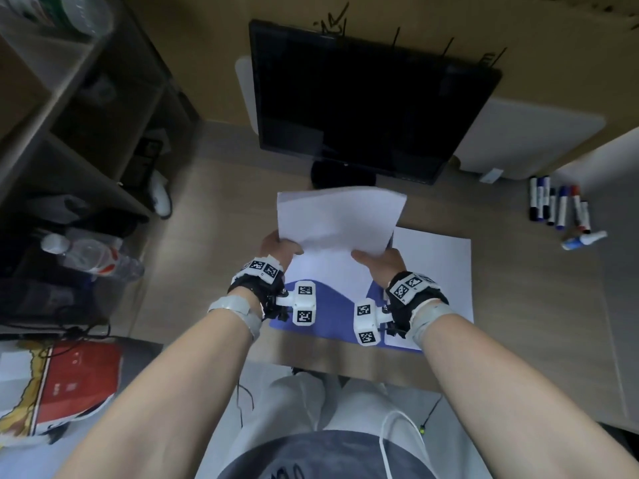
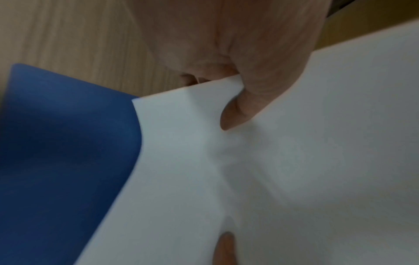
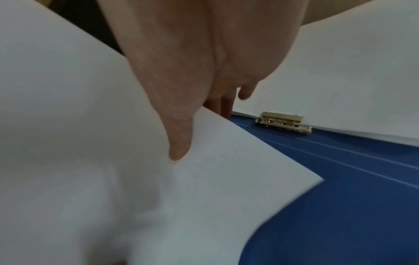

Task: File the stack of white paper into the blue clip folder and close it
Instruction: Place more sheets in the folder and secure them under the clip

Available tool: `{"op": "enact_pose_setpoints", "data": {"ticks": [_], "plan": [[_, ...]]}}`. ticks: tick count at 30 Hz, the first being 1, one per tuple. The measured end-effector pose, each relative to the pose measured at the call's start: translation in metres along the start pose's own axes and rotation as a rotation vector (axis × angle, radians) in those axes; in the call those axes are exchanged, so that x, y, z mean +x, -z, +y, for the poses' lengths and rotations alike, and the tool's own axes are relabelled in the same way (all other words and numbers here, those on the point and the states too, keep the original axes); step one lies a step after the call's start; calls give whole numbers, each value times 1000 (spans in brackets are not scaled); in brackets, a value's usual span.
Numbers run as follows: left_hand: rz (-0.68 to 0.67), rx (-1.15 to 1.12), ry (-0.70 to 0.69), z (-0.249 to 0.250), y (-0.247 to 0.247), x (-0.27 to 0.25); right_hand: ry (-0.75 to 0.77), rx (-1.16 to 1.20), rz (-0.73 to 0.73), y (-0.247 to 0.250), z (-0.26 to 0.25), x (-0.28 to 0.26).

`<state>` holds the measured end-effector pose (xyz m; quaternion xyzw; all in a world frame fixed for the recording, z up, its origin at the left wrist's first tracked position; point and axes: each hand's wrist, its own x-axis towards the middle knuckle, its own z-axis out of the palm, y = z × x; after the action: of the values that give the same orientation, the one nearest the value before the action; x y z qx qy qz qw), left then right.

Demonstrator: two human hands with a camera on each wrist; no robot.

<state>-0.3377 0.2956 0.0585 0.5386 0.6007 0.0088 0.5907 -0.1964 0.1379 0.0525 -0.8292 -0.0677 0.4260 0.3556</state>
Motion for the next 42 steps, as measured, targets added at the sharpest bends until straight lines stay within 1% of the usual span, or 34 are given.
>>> {"op": "enact_pose_setpoints", "data": {"ticks": [1,3,5,6,7,8,9,10,11,12,13,17,20,23,24,26,28,30,31,32,34,36,39,42], "plan": [[19,3,-4,0,-2,0,-12,-23,-10,-3,2,0],[6,75,11,-5,-5,-3,-38,-73,-12,-9,10,2],[19,44,23,-11,-6,1,-77,-110,-15,-14,13,1],[39,27,28,-13,-8,3,-95,-106,-30,-16,14,-1],[59,45,67,-17,-11,5,-109,-107,-49,-18,17,-2],[146,17,125,-21,-12,7,-126,-118,-52,-19,20,-3],[163,101,133,-30,-15,14,-159,-115,-49,-20,22,-5],[152,133,132,-39,-19,16,-187,-113,-56,-21,27,-4],[111,152,149,-40,-22,17,-205,-107,-72,-22,31,-3],[20,227,137,-42,-25,13,-221,-112,-86,-22,36,1],[-35,350,117,-46,-26,11,-233,-103,-92,-22,41,6],[-41,381,186,-55,-41,15,-251,-96,-164,-20,52,28],[-32,428,194,-56,-48,19,-312,-180,-243,-21,55,42],[-17,452,206,-61,-50,29,-324,-251,-293,-21,60,52],[-7,457,208,-63,-49,32,-333,-252,-290,-20,61,55],[3,457,226,-64,-46,38,-352,-228,-236,-18,59,63],[9,448,243,-64,-43,45,-311,-271,-136,-17,50,73],[9,426,255,-65,-39,55,-237,-310,-24,-19,37,87],[-1,421,270,-65,-37,61,-202,-316,10,-21,27,94],[-11,418,278,-68,-35,64,-144,-327,15,-23,18,97],[-38,412,310,-70,-30,75,-32,-375,-26,-35,-4,108],[-57,378,327,-71,-25,83,31,-425,-74,-49,-21,119],[-101,341,351,-68,-18,92,69,-637,-137,-71,-39,130],[-159,317,369,-67,-12,100,72,-835,-181,-89,-45,139]]}}
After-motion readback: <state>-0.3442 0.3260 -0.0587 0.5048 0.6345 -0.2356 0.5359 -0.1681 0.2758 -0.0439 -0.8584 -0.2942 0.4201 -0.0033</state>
